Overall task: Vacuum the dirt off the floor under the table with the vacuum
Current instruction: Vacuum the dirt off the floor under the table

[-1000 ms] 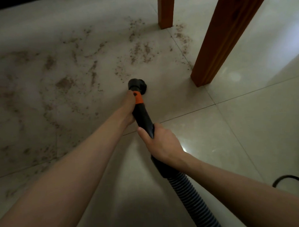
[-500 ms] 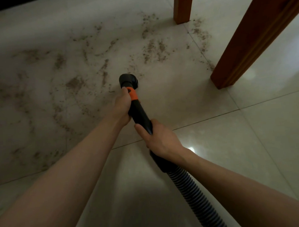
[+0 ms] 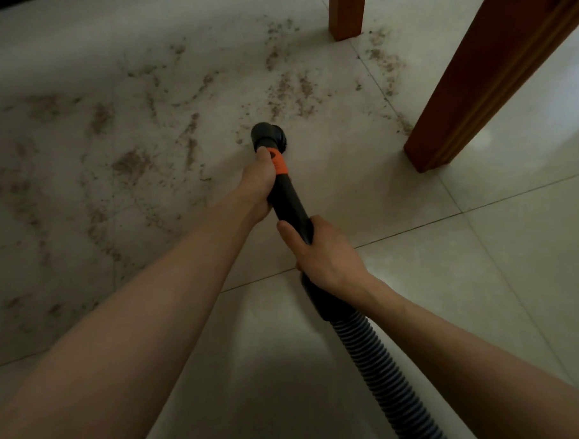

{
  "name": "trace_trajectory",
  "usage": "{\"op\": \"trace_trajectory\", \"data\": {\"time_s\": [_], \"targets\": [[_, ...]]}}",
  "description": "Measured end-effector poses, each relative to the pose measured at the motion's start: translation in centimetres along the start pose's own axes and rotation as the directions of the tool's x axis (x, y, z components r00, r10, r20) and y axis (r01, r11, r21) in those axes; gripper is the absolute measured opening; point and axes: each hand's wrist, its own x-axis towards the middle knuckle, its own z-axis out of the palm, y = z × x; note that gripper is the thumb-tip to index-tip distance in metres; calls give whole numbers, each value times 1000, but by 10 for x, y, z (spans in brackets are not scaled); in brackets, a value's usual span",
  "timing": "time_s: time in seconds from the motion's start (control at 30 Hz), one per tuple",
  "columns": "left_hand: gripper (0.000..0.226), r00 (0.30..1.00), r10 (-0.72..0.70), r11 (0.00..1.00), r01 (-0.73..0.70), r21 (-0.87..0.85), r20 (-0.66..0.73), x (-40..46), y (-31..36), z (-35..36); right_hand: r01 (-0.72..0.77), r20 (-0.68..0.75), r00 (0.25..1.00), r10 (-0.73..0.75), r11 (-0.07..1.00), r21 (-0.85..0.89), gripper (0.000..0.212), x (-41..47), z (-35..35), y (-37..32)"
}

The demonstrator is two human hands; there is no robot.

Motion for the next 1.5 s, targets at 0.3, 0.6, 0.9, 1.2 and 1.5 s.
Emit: {"op": "trace_trajectory", "data": {"time_s": [0.3,0.6,0.9,1.2,1.5], "targets": [[33,976,-28,990,57,-130,216,-8,11,33,-11,-76,997,25,984,180,33,11,-24,14],[44,943,17,958,81,-277,333,-29,-29,8,-125,207,978,34,888,443,39,-17,-30,29],[43,978,77,965,-23,-261,196,-52,-33,-15,-108,66,993,102,988,108,37,-25,-14,-13],[47,983,78,995,-66,-77,166,-39,-31,-30,-165,87,986,144,935,315,41,-23,6,-25],[47,971,108,991,-89,-96,214,-28,-32,-45,-131,51,991,121,943,306,42,-12,21,-33]]}}
